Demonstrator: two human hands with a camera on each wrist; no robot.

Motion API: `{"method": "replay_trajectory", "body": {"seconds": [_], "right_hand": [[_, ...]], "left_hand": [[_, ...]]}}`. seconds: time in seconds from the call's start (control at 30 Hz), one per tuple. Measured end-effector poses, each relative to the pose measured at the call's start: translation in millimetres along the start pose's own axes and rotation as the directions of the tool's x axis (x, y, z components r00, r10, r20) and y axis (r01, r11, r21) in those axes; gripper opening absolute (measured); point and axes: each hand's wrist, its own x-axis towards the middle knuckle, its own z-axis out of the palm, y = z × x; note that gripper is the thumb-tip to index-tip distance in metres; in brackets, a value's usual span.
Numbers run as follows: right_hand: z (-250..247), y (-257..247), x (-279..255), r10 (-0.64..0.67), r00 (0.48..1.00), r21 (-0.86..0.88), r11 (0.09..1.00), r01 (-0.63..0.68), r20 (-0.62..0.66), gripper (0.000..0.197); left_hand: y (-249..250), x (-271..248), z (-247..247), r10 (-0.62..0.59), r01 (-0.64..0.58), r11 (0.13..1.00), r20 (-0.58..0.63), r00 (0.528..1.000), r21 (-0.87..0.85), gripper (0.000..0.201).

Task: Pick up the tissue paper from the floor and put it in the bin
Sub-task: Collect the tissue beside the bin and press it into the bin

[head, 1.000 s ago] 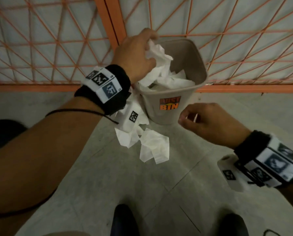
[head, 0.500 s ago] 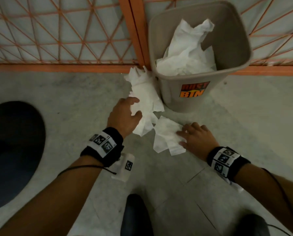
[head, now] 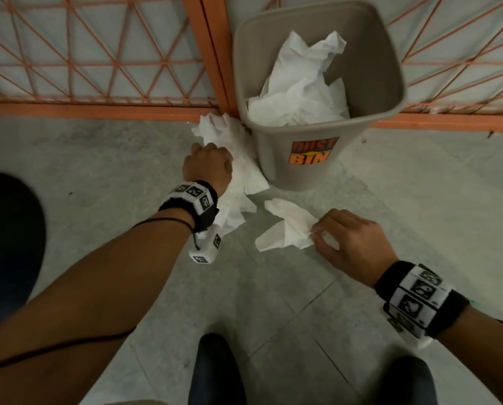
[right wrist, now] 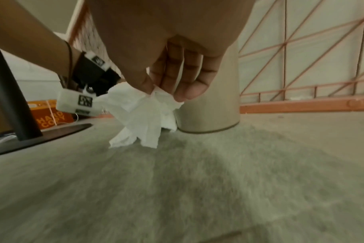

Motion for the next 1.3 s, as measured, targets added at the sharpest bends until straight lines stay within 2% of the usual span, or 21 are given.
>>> {"method": "replay_trajectory", "body": {"seconds": [0.13, 0.3, 0.43, 0.57, 0.63, 0.7, 0.77, 0.83, 0.9, 0.97, 1.07, 1.17, 1.3], "right_hand": [[-38, -15, 2, -0.066, 0.980, 0.047, 0.996, 0.076, -0.188, 0.014], [-86, -31, 14, -0.050, 0.930, 0.159, 0.981, 0.115, -0.365, 0.016], [-133, -41, 39, -0.027, 0.880, 0.162, 0.980, 0.118, -0.475, 0.015], [-172, -44, 82, 0.016, 0.847, 0.108, 0.993, 0.048, -0.531, 0.021], [-185, -39, 108, 0.004, 0.846, 0.062, 0.997, 0.035, -0.533, 0.024], [-190, -32, 133, -0.035, 0.872, -0.037, 0.999, 0.019, -0.488, 0.026], [-190, -23, 151, -0.049, 0.918, -0.140, 0.990, -0.007, -0.393, 0.028], [-188, -17, 158, 0.012, 0.967, -0.190, 0.980, -0.063, -0.254, 0.030], [-183, -15, 154, 0.053, 0.984, -0.178, 0.981, -0.083, -0.168, 0.033], [-178, -16, 145, 0.038, 0.987, -0.148, 0.987, -0.061, -0.154, 0.034], [-175, -22, 131, 0.006, 0.985, -0.105, 0.994, -0.024, -0.171, 0.034], [-179, -27, 122, -0.003, 0.975, -0.058, 0.998, -0.010, -0.224, 0.030], [-182, -30, 110, 0.009, 0.968, -0.004, 1.000, -0.010, -0.250, 0.025]], "left_hand": [[-10, -23, -7, -0.096, 0.064, 0.973, -0.136, 0.986, -0.223, 0.019], [-23, -53, -19, -0.076, -0.016, 0.924, -0.224, 0.972, -0.382, 0.009], [-28, -65, -33, -0.158, 0.042, 0.857, -0.184, 0.970, -0.514, 0.008], [-22, -75, -37, -0.149, 0.063, 0.837, -0.114, 0.982, -0.544, 0.008], [-19, -73, -34, -0.150, 0.097, 0.842, -0.057, 0.987, -0.531, 0.007], [-19, -67, -27, -0.159, 0.155, 0.855, 0.033, 0.987, -0.495, 0.012], [-21, -60, -18, -0.197, 0.246, 0.867, 0.156, 0.968, -0.433, 0.029], [-21, -56, -8, -0.252, 0.333, 0.860, 0.246, 0.936, -0.386, 0.047], [-18, -52, 0, -0.279, 0.370, 0.854, 0.277, 0.919, -0.366, 0.064], [-15, -48, 4, -0.281, 0.370, 0.850, 0.271, 0.921, -0.375, 0.076], [-11, -38, 5, -0.301, 0.394, 0.840, 0.285, 0.910, -0.372, 0.083], [-11, -30, 9, -0.343, 0.435, 0.845, 0.308, 0.887, -0.311, 0.072], [-13, -30, 13, -0.262, 0.328, 0.909, 0.258, 0.930, -0.259, 0.015]]}}
